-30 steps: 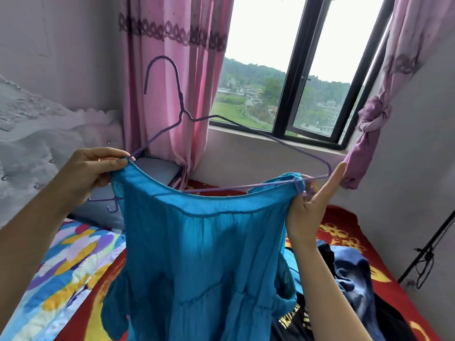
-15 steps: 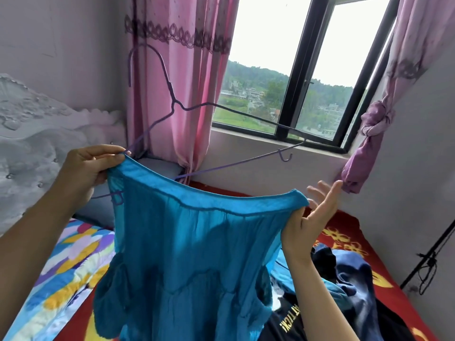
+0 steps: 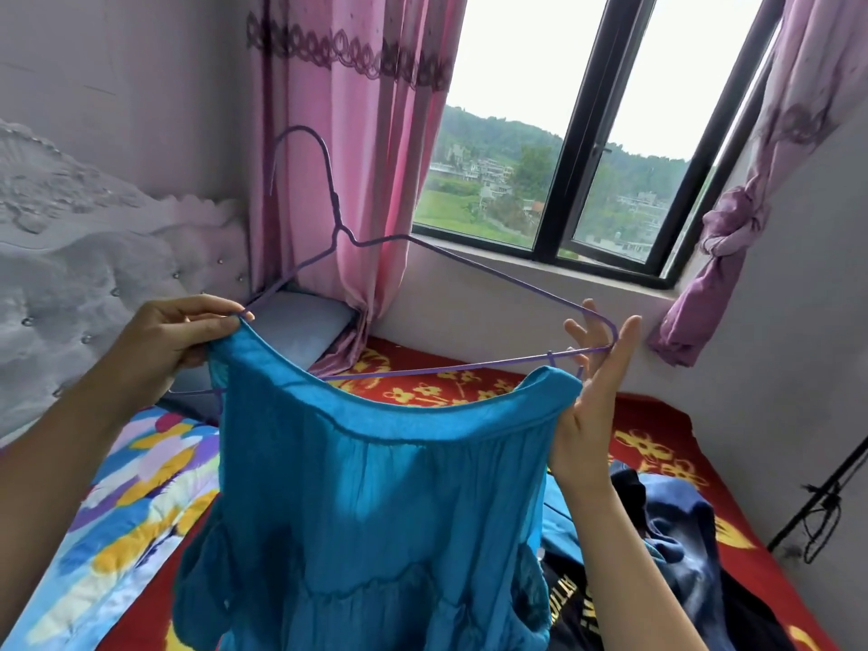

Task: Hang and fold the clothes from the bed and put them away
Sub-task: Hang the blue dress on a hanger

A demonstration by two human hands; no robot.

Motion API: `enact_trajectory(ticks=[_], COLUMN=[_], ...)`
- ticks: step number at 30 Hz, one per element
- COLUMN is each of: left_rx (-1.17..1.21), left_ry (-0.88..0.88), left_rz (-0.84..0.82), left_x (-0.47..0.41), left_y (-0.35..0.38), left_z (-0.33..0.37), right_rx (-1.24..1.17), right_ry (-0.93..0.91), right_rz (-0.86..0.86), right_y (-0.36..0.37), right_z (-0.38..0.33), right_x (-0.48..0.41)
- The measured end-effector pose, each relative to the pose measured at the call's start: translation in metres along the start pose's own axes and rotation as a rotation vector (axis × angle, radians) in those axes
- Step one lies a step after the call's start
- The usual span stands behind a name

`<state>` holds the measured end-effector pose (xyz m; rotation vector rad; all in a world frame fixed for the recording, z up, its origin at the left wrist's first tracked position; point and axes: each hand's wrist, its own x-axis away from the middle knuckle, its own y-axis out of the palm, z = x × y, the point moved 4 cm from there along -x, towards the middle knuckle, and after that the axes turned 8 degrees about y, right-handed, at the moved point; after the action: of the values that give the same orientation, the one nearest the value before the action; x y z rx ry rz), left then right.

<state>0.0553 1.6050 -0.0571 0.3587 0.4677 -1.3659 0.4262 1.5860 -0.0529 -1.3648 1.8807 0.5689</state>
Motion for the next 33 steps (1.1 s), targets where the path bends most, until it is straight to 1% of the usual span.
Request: enact_trajectory(ticks=[2,4,6,8,11,12,15,16,18,20,24,26,28,31,33], left_rx=[-0.085,-0.253,-0.360,-0.329,-0.248,-0.281,-0.416,-0.420,-0.383,-0.320,-0.328,-0.311,-0.300,-0.288,-0.256], left_ry=[0.029,0.112,0.220,0.242,0.209,0.222,0.265,0.276,0.291,0.273,0.192,0.149,0.115,0.065,0.043], left_rz=[-0.026,-0.038,0.006,0.096,0.132,0.104,-0.050,-0.071,-0.050,-0.031,-0.153,-0.195,-0.239,-0.279,-0.258], left_x=[0.002,0.001,-0.001,-0.003,-0.002,-0.002,0.003,0.004,0.005,0.005,0.004,0.005,0.004,0.004,0.003], left_y=[0.005,0.013,0.019,0.020,0.012,0.010,0.016,0.017,0.018,0.017,0.018,0.018,0.019,0.020,0.021], left_z=[0.003,0.011,0.019,0.023,0.020,0.021,0.023,0.023,0.026,0.028,0.026,0.025,0.025,0.024,0.022], right_rx=[-0.049,-0.099,-0.044,-0.013,0.181,0.195,0.175,0.204,0.271,0.335,0.374,0.324,0.183,-0.018,-0.146], right_ry=[-0.004,-0.014,-0.016,-0.005,0.001,0.026,0.165,0.219,0.310,0.327,0.319,0.361,0.397,0.421,0.514], right_rz=[-0.030,-0.099,-0.123,-0.063,0.094,0.116,0.192,0.214,0.210,0.175,0.241,0.243,0.183,0.063,-0.072], right_y=[0.004,0.011,0.014,0.008,-0.006,-0.008,-0.013,-0.014,-0.014,-0.013,-0.015,-0.014,-0.010,-0.002,0.006], right_z=[0.000,-0.002,0.002,0.013,0.026,0.030,0.048,0.053,0.061,0.062,0.058,0.060,0.060,0.050,0.044], right_x=[0.005,0.010,0.014,0.017,0.019,0.022,0.029,0.029,0.027,0.027,0.028,0.027,0.022,0.012,0.007])
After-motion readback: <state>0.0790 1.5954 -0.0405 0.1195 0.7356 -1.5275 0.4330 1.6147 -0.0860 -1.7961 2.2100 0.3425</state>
